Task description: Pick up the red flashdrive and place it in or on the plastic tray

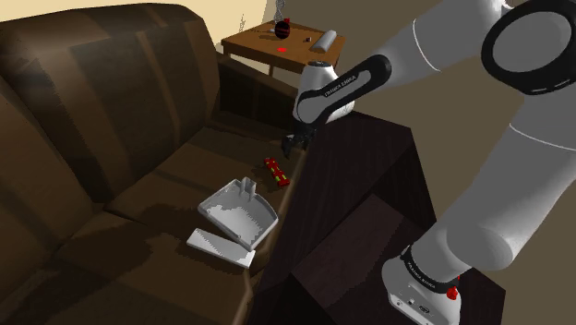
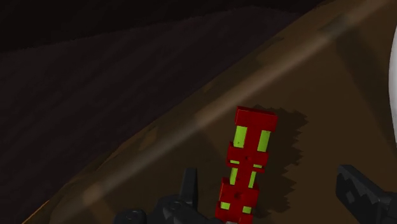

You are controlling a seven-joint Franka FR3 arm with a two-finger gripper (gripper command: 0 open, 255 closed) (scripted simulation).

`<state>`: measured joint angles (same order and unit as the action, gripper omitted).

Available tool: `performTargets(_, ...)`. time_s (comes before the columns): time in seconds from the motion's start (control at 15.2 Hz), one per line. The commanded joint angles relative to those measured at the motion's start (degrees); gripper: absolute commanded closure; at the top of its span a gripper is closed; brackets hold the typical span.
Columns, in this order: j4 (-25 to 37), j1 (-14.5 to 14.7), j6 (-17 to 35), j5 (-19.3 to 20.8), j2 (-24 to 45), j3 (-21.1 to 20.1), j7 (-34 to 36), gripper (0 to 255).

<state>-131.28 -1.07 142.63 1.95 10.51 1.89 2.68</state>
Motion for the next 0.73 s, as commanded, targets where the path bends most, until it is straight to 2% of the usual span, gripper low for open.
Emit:
performTargets(0.0,3.3,-0.2,1.4,-0.7,4.9,-0.2,-0.5,0)
performTargets(0.66,20.9,-1.8,4.3,-2.8,26.6,-1.4,-2.8,0)
